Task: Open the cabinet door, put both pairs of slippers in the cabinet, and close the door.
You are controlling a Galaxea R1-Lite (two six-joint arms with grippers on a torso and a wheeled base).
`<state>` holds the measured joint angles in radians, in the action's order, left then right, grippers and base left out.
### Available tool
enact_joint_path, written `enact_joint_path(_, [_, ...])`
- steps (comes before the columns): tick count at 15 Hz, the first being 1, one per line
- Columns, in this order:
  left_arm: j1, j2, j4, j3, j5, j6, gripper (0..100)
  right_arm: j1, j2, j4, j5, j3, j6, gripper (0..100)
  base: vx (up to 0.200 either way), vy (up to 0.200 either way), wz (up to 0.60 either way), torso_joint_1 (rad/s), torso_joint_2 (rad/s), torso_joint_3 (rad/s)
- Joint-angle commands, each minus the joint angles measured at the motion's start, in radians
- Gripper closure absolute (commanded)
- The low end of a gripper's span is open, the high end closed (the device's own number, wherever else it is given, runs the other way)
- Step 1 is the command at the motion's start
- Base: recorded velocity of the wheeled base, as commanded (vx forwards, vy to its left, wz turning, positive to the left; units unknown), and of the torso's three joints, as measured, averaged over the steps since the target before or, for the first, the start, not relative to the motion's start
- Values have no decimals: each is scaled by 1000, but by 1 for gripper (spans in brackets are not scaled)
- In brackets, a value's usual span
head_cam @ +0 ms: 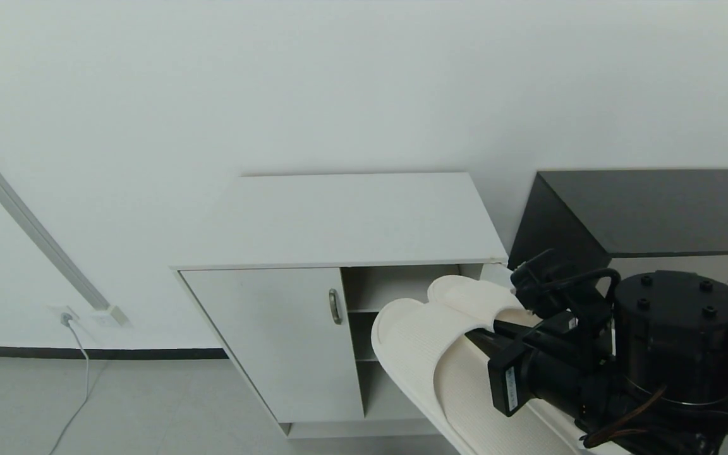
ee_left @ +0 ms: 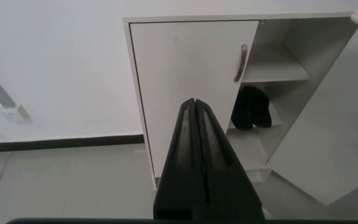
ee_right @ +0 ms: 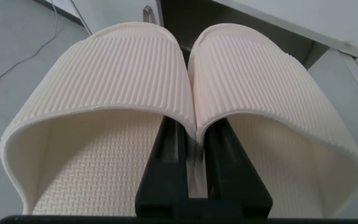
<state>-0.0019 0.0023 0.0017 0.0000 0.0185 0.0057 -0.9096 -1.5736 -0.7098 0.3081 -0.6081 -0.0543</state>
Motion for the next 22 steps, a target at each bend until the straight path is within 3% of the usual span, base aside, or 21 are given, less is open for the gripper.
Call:
enact_joint_path(1, [0, 1, 0, 0, 0, 0, 100, 0, -17, -16, 0, 11, 1, 100, 0, 0, 0, 0, 0, 0])
enact_joint_path(7, [0, 1, 0, 0, 0, -1, 100, 0, -23, -28, 0, 14, 1, 100, 0, 0, 0, -150, 350, 193])
enact_joint_path(22, [0, 1, 0, 0, 0, -1, 100, 0, -34, -30, 0, 19, 1, 100, 0, 0, 0, -210, 526, 316])
